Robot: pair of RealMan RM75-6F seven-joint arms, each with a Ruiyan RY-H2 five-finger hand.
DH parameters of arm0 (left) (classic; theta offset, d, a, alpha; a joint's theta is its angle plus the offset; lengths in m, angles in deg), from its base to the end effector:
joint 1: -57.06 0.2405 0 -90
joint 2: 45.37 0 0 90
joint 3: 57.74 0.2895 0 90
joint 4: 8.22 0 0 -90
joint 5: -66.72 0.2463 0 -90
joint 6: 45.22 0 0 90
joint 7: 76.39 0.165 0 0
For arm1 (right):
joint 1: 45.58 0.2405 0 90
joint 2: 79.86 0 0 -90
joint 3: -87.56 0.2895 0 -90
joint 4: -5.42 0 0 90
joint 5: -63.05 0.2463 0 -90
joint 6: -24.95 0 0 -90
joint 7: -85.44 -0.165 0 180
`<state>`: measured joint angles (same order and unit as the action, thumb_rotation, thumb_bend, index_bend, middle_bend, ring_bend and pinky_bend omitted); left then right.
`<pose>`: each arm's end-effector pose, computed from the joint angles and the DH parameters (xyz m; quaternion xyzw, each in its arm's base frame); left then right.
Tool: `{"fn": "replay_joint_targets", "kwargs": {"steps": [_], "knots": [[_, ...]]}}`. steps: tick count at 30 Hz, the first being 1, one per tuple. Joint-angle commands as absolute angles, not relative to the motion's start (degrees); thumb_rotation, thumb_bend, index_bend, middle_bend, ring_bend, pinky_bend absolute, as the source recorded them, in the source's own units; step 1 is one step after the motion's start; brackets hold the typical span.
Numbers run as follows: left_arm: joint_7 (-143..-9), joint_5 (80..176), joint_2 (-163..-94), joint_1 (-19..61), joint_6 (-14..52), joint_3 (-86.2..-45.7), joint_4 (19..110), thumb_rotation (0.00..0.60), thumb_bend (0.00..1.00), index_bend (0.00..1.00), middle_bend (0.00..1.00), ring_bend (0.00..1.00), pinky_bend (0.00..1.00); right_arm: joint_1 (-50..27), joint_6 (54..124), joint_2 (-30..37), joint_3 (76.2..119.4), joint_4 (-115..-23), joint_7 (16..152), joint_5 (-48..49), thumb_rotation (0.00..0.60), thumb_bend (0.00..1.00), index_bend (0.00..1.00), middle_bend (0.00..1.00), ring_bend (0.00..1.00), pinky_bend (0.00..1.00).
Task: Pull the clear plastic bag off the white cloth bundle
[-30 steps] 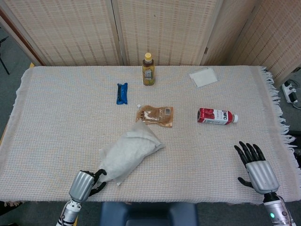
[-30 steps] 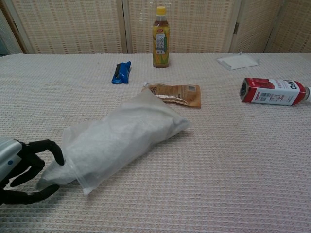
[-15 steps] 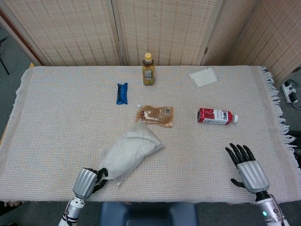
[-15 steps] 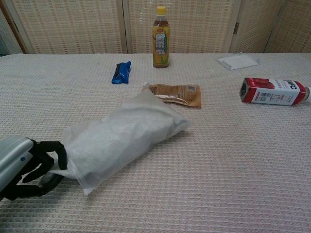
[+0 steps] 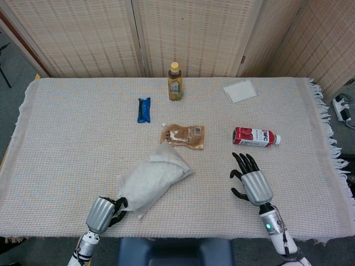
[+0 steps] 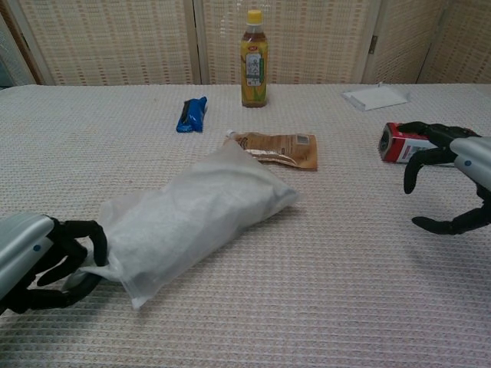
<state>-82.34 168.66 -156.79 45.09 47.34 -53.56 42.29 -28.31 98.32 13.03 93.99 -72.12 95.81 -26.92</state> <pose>-0.2702 0.2063 -0.1134 -0.6587 -0.3317 -0.5352 0.4119 -0.2675 -0.2813 -0.0440 0.6767 -0.3586 0.4308 0.4773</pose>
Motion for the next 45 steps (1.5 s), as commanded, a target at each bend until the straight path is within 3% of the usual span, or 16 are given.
{"fn": "replay_joint_targets", "kwargs": {"steps": [1, 6, 14, 41, 45], "knots": [[-82.3, 168.6, -156.7, 44.9, 47.3, -53.6, 42.5, 0.6, 0.56, 0.69, 1.0, 1.0, 1.0, -24.7, 96.0, 18.8, 96.9, -66.7, 94.3, -24.3, 0.6, 0.22, 0.53, 0.06, 0.0, 0.0], [-82.0, 168.3, -156.4, 44.2, 47.1, -53.9, 43.0, 0.6, 0.56, 0.69, 1.0, 1.0, 1.0, -21.0, 93.5, 24.3, 98.9, -61.2, 93.0, -22.4, 0.6, 0.28, 0.55, 0.07, 0.0, 0.0], [-81.6, 167.6, -155.7, 43.4, 46.5, -54.3, 44.0, 0.6, 0.56, 0.69, 1.0, 1.0, 1.0, -17.4, 91.2, 29.5, 99.8, -56.7, 92.4, -20.3, 0.6, 0.28, 0.55, 0.07, 0.0, 0.0], [-81.2, 166.7, -154.3, 41.8, 46.2, -54.9, 46.0, 0.6, 0.57, 0.7, 1.0, 1.0, 1.0, -12.5, 88.9, 34.1, 101.0, -54.2, 92.7, -16.0, 0.6, 0.29, 0.52, 0.06, 0.0, 0.0], [-81.2, 166.6, -154.3, 41.7, 46.2, -54.9, 46.0, 0.6, 0.57, 0.7, 1.0, 1.0, 1.0, -11.9, 88.5, 34.7, 100.9, -53.5, 92.9, -15.5, 0.6, 0.33, 0.52, 0.06, 0.0, 0.0]]}}
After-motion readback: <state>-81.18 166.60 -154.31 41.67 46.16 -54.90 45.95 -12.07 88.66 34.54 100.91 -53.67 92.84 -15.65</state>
